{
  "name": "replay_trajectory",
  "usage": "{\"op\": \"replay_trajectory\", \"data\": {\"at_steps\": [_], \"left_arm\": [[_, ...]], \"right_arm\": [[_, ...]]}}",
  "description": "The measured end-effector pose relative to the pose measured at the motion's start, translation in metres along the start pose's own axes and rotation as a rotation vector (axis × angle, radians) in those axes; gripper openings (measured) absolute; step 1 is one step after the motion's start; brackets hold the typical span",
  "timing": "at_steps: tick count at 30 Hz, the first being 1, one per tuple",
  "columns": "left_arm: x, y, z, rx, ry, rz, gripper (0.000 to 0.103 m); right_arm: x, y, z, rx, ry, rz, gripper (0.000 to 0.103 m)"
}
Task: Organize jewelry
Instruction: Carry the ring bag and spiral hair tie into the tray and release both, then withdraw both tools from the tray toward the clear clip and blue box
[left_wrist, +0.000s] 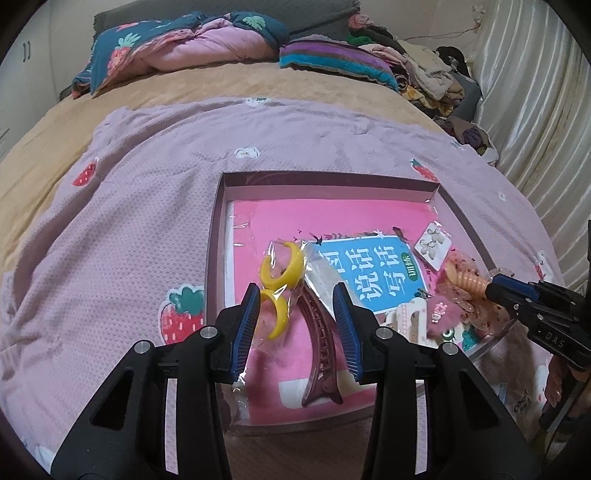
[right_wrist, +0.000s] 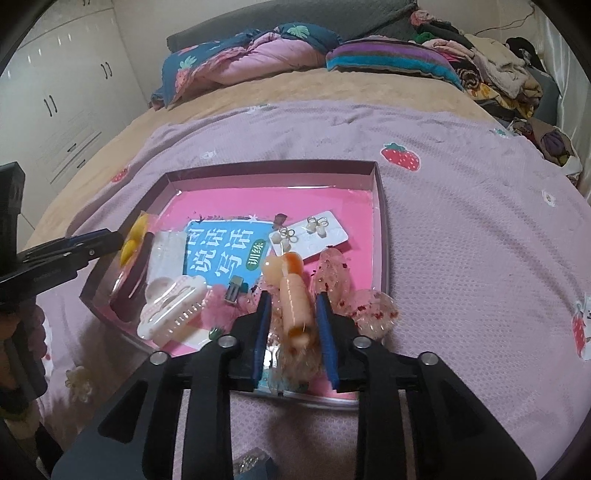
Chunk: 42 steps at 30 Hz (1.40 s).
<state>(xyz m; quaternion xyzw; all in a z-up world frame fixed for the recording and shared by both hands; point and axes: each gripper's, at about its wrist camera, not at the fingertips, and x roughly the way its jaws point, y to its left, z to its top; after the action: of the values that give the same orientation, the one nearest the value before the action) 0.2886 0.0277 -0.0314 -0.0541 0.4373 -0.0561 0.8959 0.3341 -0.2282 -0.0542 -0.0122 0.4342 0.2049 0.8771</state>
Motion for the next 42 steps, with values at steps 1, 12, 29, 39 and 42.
{"op": "replay_trajectory", "data": {"at_steps": [1, 12, 29, 39, 42], "left_arm": [[-0.001, 0.000, 0.000, 0.000, 0.000, -0.001, 0.033], [-0.019, -0.006, 0.003, -0.011, -0.028, -0.002, 0.052], [-0.093, -0.012, -0.002, -0.039, -0.138, 0.045, 0.093], [-0.121, -0.015, -0.027, -0.018, -0.162, 0.064, 0.093], [-0.122, -0.013, -0.039, -0.018, -0.149, 0.073, 0.093]], "right_arm": [[-0.003, 0.000, -0.001, -0.001, -0.003, 0.000, 0.029], [-0.034, 0.002, -0.006, -0.005, -0.046, 0.001, 0.047], [-0.107, 0.011, -0.013, 0.009, -0.186, 0.018, 0.083], [-0.130, 0.022, -0.030, -0.016, -0.198, 0.019, 0.084], [-0.128, 0.026, -0.038, -0.018, -0.180, 0.024, 0.084]]}}
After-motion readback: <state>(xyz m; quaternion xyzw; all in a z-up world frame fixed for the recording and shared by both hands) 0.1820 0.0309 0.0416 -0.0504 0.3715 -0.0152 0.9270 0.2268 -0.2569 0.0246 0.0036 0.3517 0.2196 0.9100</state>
